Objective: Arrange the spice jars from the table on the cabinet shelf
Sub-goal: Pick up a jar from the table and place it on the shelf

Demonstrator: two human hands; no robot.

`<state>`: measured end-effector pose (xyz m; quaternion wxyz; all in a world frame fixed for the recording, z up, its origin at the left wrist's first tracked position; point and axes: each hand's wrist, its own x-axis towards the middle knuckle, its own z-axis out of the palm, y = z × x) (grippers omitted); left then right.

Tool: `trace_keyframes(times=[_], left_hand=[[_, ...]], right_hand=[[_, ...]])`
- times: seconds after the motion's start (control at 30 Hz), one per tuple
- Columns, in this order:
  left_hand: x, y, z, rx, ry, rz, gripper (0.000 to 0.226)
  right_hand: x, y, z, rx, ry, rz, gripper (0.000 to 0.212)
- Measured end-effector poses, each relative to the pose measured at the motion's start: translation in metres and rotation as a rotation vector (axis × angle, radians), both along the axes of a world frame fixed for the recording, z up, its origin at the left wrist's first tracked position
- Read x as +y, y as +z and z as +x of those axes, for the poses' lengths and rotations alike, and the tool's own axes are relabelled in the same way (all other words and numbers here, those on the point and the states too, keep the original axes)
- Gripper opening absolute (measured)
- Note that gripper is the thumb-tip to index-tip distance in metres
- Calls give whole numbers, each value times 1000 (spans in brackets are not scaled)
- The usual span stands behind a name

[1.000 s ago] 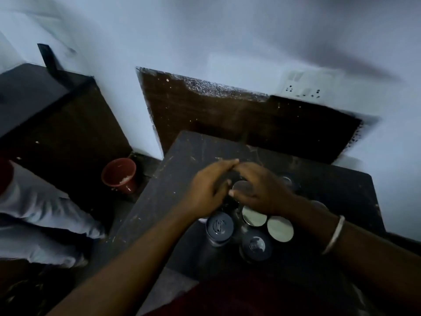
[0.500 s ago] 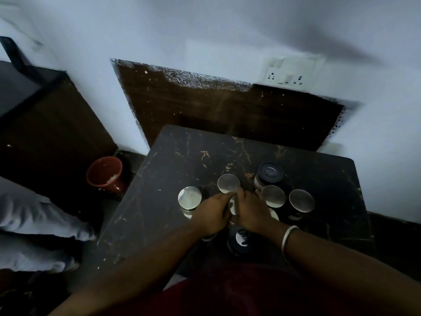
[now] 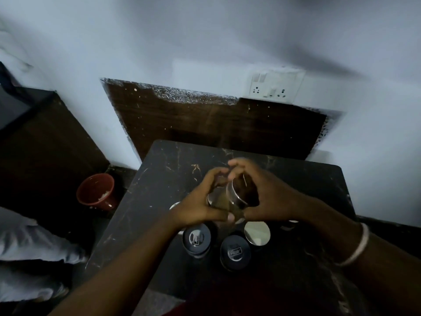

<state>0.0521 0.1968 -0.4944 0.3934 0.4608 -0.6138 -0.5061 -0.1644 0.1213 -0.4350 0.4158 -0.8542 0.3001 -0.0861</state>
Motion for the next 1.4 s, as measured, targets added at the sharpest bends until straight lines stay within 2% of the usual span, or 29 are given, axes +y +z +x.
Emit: trace_keyframes(times=[0.13,0.23,0.33,0.43,0.5,0.57,0.6,0.67,0.8,0.9,0.97,1.03,1.13,1.27,1.4], left_hand=[[-4,71,-22,344,-35,-92,78],[1,118,-44,600,-108,-136,54],[8,150,-58,910,-66,-81,54],[11,170,-69,1019,36,-15,71],[11,176,-73,1031,46,14,67],[11,175,-77,986,49,1,37],[10,176,-78,976,56,-4,30],[10,178,-81,966,56,10,33],[10,181,-87,982,32,34,54],[10,183,-90,976,65,74,96],[11,185,-92,998,60,79,113],[11,184,-92,995,35,60,103],[11,183,-88,941,42,21,64],[6,200,-75,882,68,-89,57],[-7,239,-54,848,23,-217,80]], right_hand=[[8,78,-5,-416,-140,-110,84],[16,116,-2,-730,-243,-17,57],[22,136,-2,-940,-258,88,36],[29,146,-1,-1010,-276,35,26],[32,148,0,-1033,-288,-5,18],[34,149,0,-1056,-317,-30,18],[34,149,0,-1070,-327,-36,19],[35,149,0,-1092,-331,-37,18],[39,149,1,-1149,-330,-34,27],[41,149,1,-1184,-347,-16,28],[42,148,0,-1191,-364,-23,25],[43,149,0,-1190,-371,-29,24],[44,154,2,-1175,-356,-35,26],[39,165,4,-1066,-321,-125,50],[36,193,8,-911,-298,-193,88]])
